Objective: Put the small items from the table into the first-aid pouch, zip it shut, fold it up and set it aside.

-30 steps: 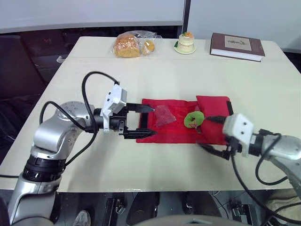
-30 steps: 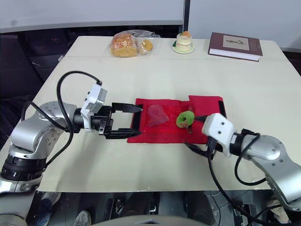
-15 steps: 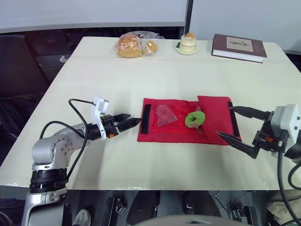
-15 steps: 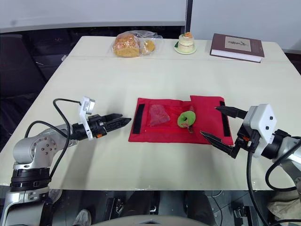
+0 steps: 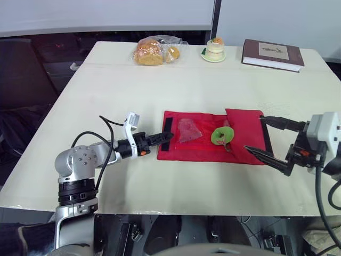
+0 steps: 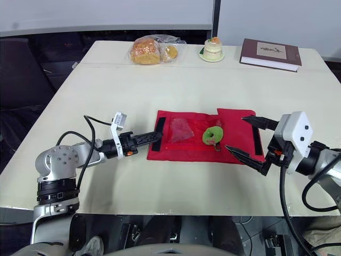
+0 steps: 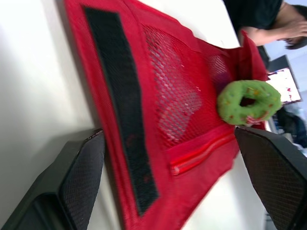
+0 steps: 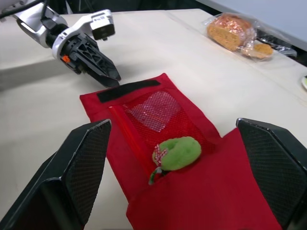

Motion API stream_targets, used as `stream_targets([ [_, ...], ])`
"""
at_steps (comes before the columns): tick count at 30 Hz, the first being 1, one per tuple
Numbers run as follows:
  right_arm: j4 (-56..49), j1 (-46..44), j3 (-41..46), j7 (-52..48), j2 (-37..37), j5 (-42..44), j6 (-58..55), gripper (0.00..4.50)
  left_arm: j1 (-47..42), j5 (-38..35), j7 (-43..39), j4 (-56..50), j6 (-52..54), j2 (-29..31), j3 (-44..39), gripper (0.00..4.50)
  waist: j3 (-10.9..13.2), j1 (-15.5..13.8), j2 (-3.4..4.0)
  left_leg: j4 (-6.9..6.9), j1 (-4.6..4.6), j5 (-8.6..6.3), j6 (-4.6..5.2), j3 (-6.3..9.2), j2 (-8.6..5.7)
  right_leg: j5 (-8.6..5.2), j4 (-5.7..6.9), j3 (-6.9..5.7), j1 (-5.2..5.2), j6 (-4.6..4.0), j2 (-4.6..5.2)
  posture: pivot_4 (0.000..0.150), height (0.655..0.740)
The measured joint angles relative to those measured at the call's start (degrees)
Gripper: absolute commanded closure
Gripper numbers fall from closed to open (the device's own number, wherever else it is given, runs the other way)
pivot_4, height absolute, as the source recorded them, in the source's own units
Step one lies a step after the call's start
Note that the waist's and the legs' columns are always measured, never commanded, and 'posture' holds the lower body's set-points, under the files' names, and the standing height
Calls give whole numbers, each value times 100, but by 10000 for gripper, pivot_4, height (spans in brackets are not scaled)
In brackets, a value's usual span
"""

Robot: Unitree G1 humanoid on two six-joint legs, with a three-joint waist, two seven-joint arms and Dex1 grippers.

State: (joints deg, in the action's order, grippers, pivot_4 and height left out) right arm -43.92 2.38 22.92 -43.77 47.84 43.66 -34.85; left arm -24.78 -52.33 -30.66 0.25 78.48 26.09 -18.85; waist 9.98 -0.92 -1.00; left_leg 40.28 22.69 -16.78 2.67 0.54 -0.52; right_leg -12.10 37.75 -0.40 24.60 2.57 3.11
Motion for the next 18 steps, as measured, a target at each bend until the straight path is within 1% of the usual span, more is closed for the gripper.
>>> stream_targets([
  [4,-42,-77,-19,85,0,173,-30,446,-70,-189,127,114,250,-184,-183,0,1,-1,-1,0,2,0,0,2,0,0,-1,4,0,0,2,1500,7289],
  [7,-114,-107,-57,159,0,300,-84,0,-101,-362,217,126,410,-290,-329,7907,1,7,-1,0,2,0,-1,2,0,0,-1,8,1,0,3,1500,7289],
  [11,-117,-128,-76,241,8,457,-145,0,-98,-404,224,125,463,-274,-358,27064,1,7,-1,0,2,1,-2,2,0,0,-1,12,1,0,3,1500,7289],
  [15,-123,-171,-163,311,50,614,-246,0,-94,-403,217,126,462,-229,-362,44385,1,7,-1,0,2,1,-2,3,0,0,-2,13,1,-1,4,1500,7289],
  [18,-124,-219,-200,330,75,668,-263,0,-42,-403,139,126,449,-122,-353,44797,1,10,-1,0,2,1,-2,2,1,0,-2,14,1,-1,5,1500,7289],
])
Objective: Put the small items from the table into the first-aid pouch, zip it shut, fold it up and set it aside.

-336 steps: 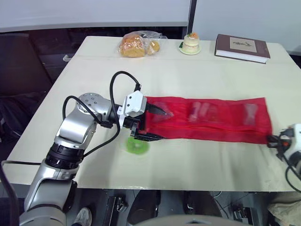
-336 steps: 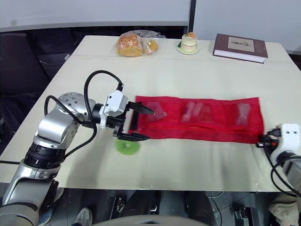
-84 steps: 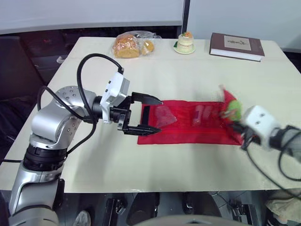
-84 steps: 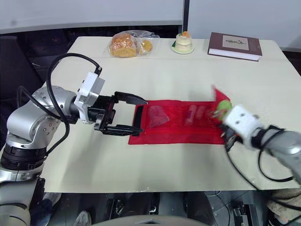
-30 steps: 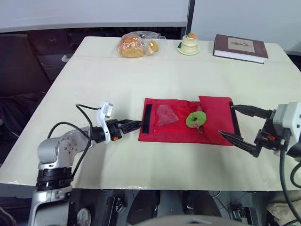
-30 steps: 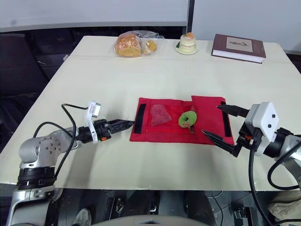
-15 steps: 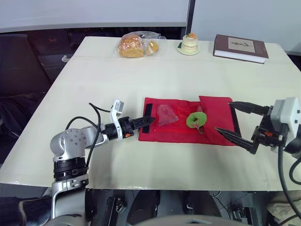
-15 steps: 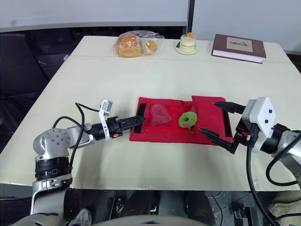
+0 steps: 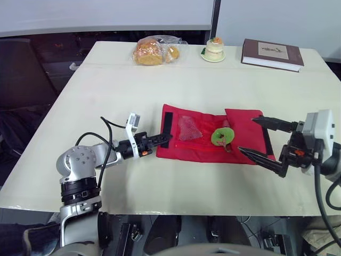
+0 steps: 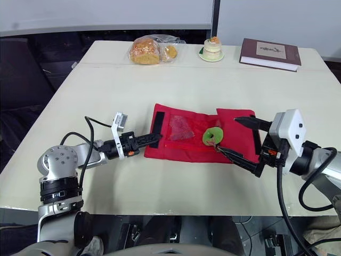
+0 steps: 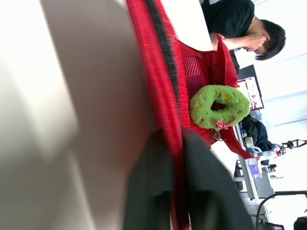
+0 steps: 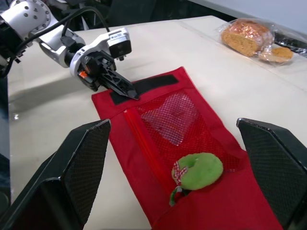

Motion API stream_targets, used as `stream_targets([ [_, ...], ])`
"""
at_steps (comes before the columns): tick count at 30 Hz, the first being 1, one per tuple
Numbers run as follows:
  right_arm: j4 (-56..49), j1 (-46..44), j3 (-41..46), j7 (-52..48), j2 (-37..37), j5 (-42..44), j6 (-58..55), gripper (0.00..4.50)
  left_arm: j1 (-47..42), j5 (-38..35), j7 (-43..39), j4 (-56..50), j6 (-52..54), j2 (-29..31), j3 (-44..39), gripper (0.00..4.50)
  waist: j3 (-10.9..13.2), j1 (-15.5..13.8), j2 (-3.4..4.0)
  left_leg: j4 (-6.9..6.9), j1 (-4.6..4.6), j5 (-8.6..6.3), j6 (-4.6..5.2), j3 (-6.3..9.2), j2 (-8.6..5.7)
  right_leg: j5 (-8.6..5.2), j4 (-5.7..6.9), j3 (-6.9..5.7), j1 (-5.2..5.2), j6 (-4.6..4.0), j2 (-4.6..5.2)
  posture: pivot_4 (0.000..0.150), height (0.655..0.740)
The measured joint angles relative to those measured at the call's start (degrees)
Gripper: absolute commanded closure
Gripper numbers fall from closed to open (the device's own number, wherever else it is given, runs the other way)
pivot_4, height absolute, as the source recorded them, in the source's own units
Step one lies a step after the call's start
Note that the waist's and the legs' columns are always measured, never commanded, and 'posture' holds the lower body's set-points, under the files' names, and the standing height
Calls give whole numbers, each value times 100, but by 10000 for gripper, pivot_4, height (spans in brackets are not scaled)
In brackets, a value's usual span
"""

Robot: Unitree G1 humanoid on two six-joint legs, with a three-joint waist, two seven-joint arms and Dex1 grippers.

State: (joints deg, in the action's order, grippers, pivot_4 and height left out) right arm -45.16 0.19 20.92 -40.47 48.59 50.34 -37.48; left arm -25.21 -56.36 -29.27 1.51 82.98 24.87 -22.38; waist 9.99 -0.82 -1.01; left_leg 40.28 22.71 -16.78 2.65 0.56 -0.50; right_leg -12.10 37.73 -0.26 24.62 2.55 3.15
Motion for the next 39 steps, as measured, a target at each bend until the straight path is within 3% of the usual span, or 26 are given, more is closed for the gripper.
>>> stream_targets([
  [10,25,-16,-273,-36,219,112,-220,0,131,302,-1117,392,-409,1477,324,44797,1,10,0,-3,2,-1,1,-5,5,-14,-1,-5,7,-24,-1,1500,7289],
  [13,111,-138,-436,-95,223,68,-214,6134,123,461,-1591,704,-642,1917,482,45000,3,12,-3,-3,3,-1,1,-5,6,-14,-2,-8,8,-24,1,1500,7289],
  [16,550,-755,-1021,-227,40,-293,-31,19415,55,581,-2555,936,-969,2528,855,45000,7,21,-7,-4,2,-1,1,-10,8,-14,-5,-14,11,-25,-1,1500,7289],
  [21,1384,-1454,-1970,-540,-352,-1102,463,40314,-342,822,-3506,1347,-1371,2835,1288,45000,12,5,-7,-5,8,-1,1,-10,2,-14,-5,-20,13,-25,-14,1500,7289],
  [22,1620,-1592,-2149,-606,-465,-1271,575,42865,-445,887,-3672,1398,-1434,2881,1393,45000,12,6,-8,-5,8,-1,2,-12,1,-14,-4,-18,13,-24,-13,1500,7289],
  [25,2630,-2114,-2736,-869,-914,-1995,1139,42865,-916,1087,-4112,1571,-1603,2899,1711,45000,12,17,-12,-4,11,-1,2,-15,-3,-10,-6,-17,15,-18,-14,1500,7289],
  [33,4312,-2495,-3600,-1295,-1599,-3225,2340,42865,-1498,1239,-4659,1614,-1718,2792,2081,45000,15,24,-11,-4,15,3,-5,-13,-2,0,-1,-18,20,0,-19,1500,7289],
  [39,4721,-2665,-3750,-1399,-1636,-3756,2819,42865,-1982,1246,-4981,1600,-1738,2436,2313,45000,11,24,-17,2,3,2,-1,-9,-3,0,5,-17,8,0,-20,1500,7289],
])
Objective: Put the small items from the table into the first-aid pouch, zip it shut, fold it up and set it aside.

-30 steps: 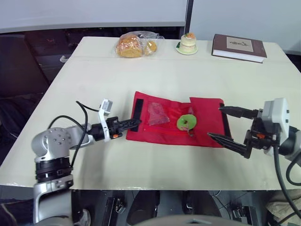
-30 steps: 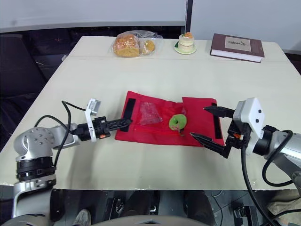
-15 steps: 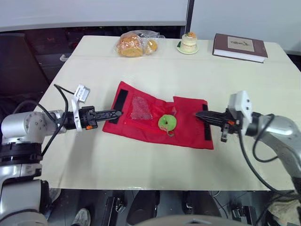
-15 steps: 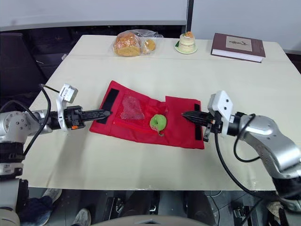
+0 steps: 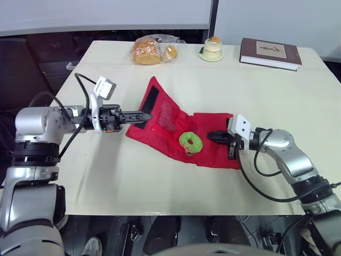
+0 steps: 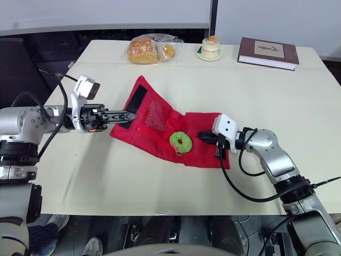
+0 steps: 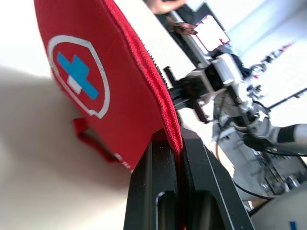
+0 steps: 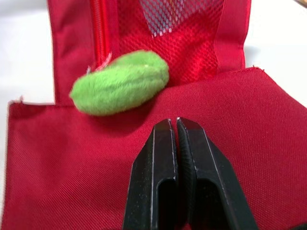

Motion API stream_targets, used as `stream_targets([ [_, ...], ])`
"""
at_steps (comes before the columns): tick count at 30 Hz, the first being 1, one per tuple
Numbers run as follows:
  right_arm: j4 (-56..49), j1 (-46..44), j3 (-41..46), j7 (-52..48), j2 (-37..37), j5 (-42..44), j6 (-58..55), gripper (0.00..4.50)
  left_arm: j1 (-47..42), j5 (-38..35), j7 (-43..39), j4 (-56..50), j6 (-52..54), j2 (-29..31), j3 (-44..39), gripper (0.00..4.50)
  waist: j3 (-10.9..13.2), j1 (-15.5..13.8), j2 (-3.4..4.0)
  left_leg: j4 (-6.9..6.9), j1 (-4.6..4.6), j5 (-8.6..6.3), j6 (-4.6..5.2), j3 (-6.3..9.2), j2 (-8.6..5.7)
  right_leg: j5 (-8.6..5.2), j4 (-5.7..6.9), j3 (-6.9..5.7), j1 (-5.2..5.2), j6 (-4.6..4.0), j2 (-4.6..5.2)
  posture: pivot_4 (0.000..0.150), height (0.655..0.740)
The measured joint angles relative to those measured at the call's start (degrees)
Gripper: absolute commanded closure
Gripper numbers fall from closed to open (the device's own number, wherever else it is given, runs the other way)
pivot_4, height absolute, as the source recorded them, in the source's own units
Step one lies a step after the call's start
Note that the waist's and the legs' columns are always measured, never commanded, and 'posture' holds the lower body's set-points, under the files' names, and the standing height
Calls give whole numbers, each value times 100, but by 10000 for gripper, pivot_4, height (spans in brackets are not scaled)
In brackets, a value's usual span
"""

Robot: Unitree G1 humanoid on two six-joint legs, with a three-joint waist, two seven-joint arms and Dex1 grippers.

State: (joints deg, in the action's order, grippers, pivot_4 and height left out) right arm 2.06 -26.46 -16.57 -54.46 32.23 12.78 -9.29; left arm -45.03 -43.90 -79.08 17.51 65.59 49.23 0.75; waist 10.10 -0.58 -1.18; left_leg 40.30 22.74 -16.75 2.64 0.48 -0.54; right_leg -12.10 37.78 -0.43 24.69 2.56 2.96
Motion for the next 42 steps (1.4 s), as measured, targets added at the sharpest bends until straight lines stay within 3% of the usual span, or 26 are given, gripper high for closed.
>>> stream_targets([
  [13,335,-270,-48,-21,-243,-352,69,42865,-799,112,-52,-351,-236,-1678,771,45000,-10,89,-13,4,-6,12,-20,2,-1,0,7,6,-4,-1,-3,1500,7289],
  [21,130,-67,243,181,-396,-172,-276,42865,-904,508,-17,361,-714,-2373,1003,45000,-10,129,-10,1,-3,7,-12,3,1,0,10,7,0,-1,-5,1500,7289],
  [26,-969,707,1099,412,-244,683,-1338,42865,-1001,788,-81,887,-1026,-2671,1046,45000,-3,27,0,2,14,0,1,11,-9,0,4,0,5,0,4,1500,7289],
  [31,-2183,1566,2568,273,644,1801,-2136,42865,-1020,1009,-174,1073,-1162,-2865,1105,45000,1,-18,7,0,14,-5,8,12,-15,0,-1,-1,5,2,6,1500,7289],
  [34,-2478,2482,3271,28,1038,1952,-2119,42865,-1033,1120,-191,1150,-1214,-3074,1134,45000,1,-31,7,0,15,-6,10,13,-14,-1,0,-4,2,3,5,1500,7289],
  [42,-2831,3668,4465,-75,1099,2101,-1901,42865,-1062,1386,-160,1485,-1309,-3613,1320,45000,1,-5,16,2,3,-6,12,-3,-14,-2,2,14,-1,6,0,1500,7289],
])
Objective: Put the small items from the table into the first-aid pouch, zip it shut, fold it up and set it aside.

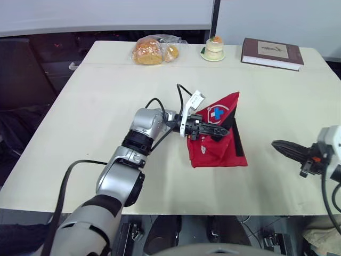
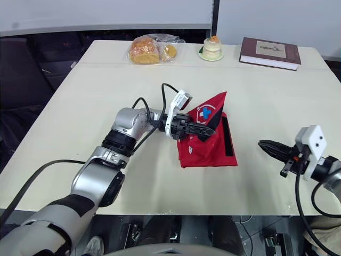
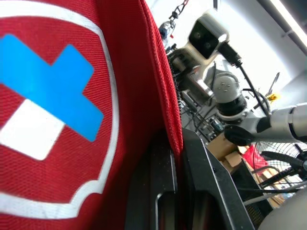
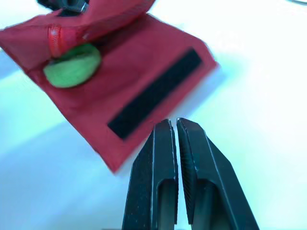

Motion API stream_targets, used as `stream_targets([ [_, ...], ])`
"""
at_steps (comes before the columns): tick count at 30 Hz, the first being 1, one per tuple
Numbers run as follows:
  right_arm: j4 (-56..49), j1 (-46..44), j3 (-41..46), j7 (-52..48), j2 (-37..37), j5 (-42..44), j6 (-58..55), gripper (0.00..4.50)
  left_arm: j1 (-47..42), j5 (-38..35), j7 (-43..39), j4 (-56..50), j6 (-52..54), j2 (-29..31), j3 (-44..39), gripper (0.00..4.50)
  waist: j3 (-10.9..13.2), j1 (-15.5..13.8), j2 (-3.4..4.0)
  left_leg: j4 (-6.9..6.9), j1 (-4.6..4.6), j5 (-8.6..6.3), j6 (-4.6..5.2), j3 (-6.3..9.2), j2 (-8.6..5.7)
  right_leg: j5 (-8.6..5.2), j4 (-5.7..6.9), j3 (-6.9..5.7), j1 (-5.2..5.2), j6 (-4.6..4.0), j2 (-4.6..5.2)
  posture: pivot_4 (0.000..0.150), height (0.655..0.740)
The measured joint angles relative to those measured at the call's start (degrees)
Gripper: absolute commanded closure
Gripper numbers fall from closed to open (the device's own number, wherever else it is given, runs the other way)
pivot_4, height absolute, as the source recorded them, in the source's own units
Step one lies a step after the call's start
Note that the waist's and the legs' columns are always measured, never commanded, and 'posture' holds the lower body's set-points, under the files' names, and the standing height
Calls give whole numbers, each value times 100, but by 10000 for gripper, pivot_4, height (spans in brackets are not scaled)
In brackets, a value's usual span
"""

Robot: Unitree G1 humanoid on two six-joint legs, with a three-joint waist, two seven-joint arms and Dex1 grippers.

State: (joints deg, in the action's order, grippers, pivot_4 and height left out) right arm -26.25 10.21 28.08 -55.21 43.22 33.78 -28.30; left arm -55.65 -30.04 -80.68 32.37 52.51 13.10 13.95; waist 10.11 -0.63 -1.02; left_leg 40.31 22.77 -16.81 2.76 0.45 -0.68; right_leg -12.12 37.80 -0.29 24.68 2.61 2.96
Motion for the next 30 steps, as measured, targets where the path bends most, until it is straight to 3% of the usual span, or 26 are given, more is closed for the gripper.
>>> stream_targets([
  [3,-281,89,143,192,-122,110,21,45000,-9,213,185,312,-241,-256,1,35601,-1,-8,1,0,0,0,0,2,3,0,0,-2,1,0,-3,1500,7289],
  [11,-569,445,349,451,-249,366,18,45000,-124,408,308,782,-544,-580,-79,520,-1,-29,1,2,1,0,0,3,-1,0,-1,-2,-2,0,1,1500,7289],
  [21,-694,585,873,455,-247,1072,-26,45000,-163,443,213,877,-505,-614,-218,520,-2,-19,2,1,0,0,0,4,1,0,0,-2,-3,0,-1,1500,7289],
  [30,-706,904,906,428,-108,1071,-5,45000,-129,436,224,862,-427,-654,-288,520,-2,-21,2,1,0,0,0,4,1,0,-1,-2,-3,0,-1,1500,7289],
])
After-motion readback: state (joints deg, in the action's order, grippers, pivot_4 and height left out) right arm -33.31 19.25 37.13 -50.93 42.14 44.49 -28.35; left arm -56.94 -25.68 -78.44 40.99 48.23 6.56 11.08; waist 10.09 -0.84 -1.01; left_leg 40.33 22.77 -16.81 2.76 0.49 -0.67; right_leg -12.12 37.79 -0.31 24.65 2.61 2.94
